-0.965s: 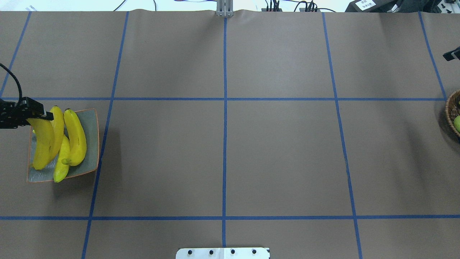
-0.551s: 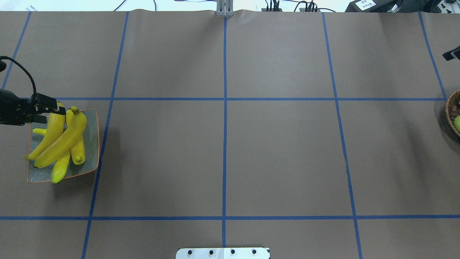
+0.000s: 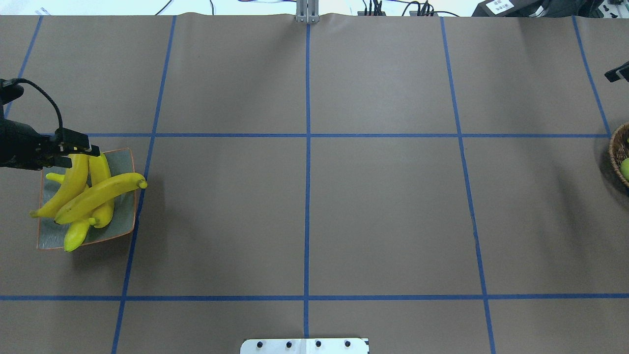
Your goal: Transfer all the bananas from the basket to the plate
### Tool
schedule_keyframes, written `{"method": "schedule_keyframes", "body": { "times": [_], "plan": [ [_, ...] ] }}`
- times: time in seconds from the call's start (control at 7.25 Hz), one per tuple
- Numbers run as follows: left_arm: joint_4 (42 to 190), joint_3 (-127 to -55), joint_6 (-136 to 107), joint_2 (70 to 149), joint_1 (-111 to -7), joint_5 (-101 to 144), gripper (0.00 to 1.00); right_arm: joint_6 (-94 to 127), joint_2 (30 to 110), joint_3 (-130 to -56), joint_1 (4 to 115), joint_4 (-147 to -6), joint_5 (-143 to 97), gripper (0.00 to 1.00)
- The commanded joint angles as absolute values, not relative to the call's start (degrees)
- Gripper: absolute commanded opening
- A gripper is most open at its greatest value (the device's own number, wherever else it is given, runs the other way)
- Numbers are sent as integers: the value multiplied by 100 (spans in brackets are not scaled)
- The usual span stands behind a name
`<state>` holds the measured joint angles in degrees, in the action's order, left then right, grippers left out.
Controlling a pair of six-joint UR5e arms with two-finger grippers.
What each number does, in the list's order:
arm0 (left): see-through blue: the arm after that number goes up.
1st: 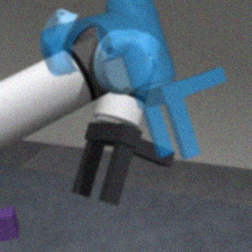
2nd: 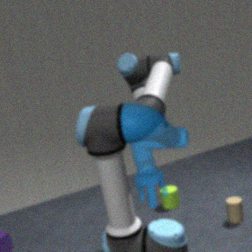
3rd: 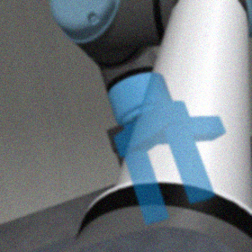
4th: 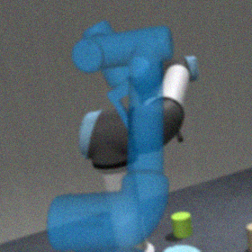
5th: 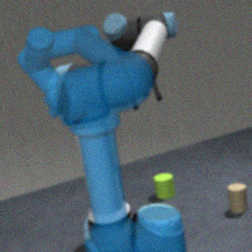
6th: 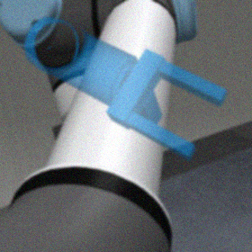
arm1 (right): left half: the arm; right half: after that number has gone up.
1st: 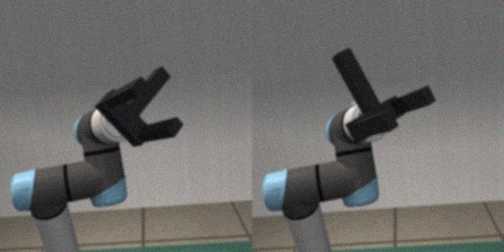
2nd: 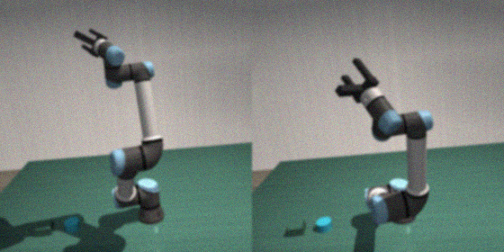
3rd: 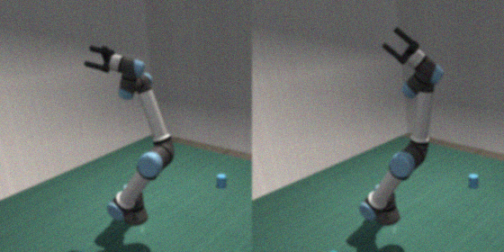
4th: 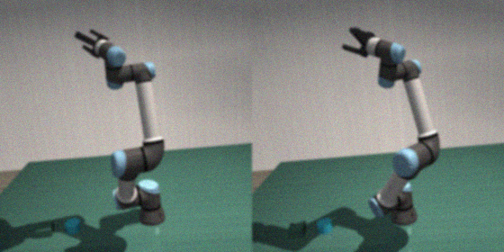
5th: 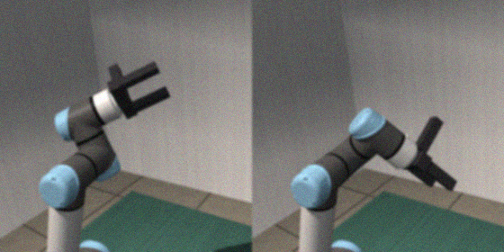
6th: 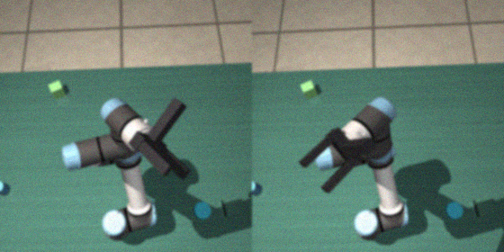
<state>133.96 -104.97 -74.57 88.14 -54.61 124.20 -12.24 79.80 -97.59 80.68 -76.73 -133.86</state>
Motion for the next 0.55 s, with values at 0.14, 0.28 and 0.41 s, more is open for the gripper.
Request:
{"method": "schedule_keyframes", "body": {
  "times": [0.14, 0.28, 0.41],
  "plan": [
    [13447, -10512, -7436, 8816, -5467, 12428, 99, -1204, 7972, -9756, 8060, -7682, -13386, 100],
    [13447, -10529, -7427, 8824, -5467, 12428, 99, -1204, 7972, -9756, 8060, -7690, -13386, 100],
    [13421, -10564, -7018, 8798, -5528, 12497, 100, -1195, 7980, -9704, 8068, -7699, -13377, 100]
  ]
}}
